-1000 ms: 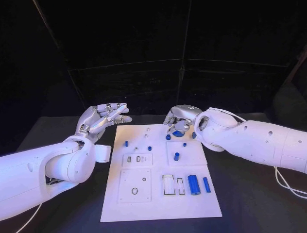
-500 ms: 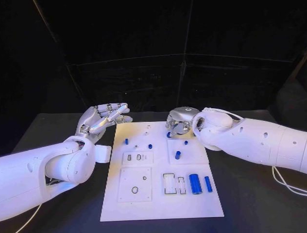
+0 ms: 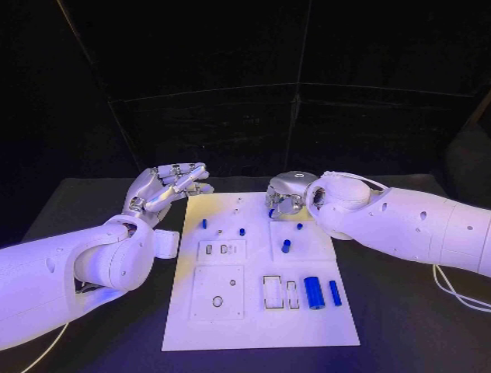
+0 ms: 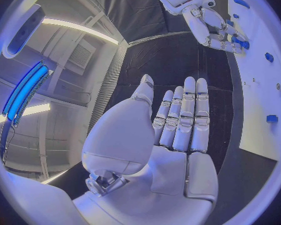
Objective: Assemble the parts on the task board
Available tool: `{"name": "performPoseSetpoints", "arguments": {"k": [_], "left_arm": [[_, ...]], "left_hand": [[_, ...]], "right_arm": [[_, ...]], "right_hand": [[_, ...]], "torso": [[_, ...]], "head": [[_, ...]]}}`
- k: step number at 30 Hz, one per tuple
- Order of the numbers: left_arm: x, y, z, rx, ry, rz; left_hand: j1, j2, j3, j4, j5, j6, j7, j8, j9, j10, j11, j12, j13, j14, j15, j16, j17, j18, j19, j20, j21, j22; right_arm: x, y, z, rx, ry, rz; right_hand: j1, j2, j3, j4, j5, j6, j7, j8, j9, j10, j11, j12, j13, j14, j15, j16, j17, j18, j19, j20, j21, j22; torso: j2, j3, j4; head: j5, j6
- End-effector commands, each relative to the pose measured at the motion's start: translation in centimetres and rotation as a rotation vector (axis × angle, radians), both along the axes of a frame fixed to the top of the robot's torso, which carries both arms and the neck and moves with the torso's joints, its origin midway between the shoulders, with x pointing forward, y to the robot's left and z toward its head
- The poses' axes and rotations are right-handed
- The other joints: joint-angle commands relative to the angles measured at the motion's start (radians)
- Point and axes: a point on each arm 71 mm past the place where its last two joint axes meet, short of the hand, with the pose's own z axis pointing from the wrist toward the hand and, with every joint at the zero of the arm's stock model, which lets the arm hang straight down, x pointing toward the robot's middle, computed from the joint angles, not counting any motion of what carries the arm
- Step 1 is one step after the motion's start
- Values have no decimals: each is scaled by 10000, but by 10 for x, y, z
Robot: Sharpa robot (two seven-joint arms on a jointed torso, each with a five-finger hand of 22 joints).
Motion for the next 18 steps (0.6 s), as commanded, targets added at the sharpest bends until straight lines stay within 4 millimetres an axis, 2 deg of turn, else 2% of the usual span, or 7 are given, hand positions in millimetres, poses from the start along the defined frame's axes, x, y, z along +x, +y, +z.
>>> {"name": "performPoseSetpoints", "arguments": {"k": [1,9,10,18], "left_arm": [[0,0,2,-20,-127,-121],[2,0,2,-5,-132,-94],[2,1,2,-6,-134,-95],[2,1,2,-23,-153,-121]], "left_hand": [[21,-14,-19,-53,37,10,68,-81,-13,-26,45,-86,-14,46,36,-51,20,62,62,-18,-80,-24],[69,-14,-32,-131,37,-6,98,-128,-17,-46,66,-139,-13,50,47,-84,33,62,76,-11,-108,-51],[69,-14,-32,-131,37,-6,98,-128,-17,-46,66,-139,-13,50,47,-84,33,62,76,-11,-108,-51],[91,-7,-33,-161,37,-1,94,-138,-15,-40,66,-151,-11,54,48,-95,38,62,83,-9,-117,-60]], "right_arm": [[1,0,0,-296,135,29],[2,-1,-2,-493,271,18],[2,0,-3,-522,295,19],[3,2,-4,-655,405,10]], "right_hand": [[75,96,184,-3,15,130,2,17,15,209,-23,74,6,281,-10,234,235,-233,137,-17,186,292],[171,54,466,1,-23,216,4,8,9,347,-39,41,-8,263,-17,456,423,-271,216,-32,369,545],[105,-42,715,5,-33,254,11,-11,0,376,-28,-21,-23,213,-4,550,446,-275,182,-21,448,614],[-41,-163,938,13,-107,239,25,-24,-7,301,-5,-62,-36,169,18,619,452,-277,145,2,504,662]], "torso": [[-3,2,-13],[15,7,11],[11,11,4],[29,8,-2]], "head": [[5,-28],[48,-102],[56,-123],[58,-165]]}}
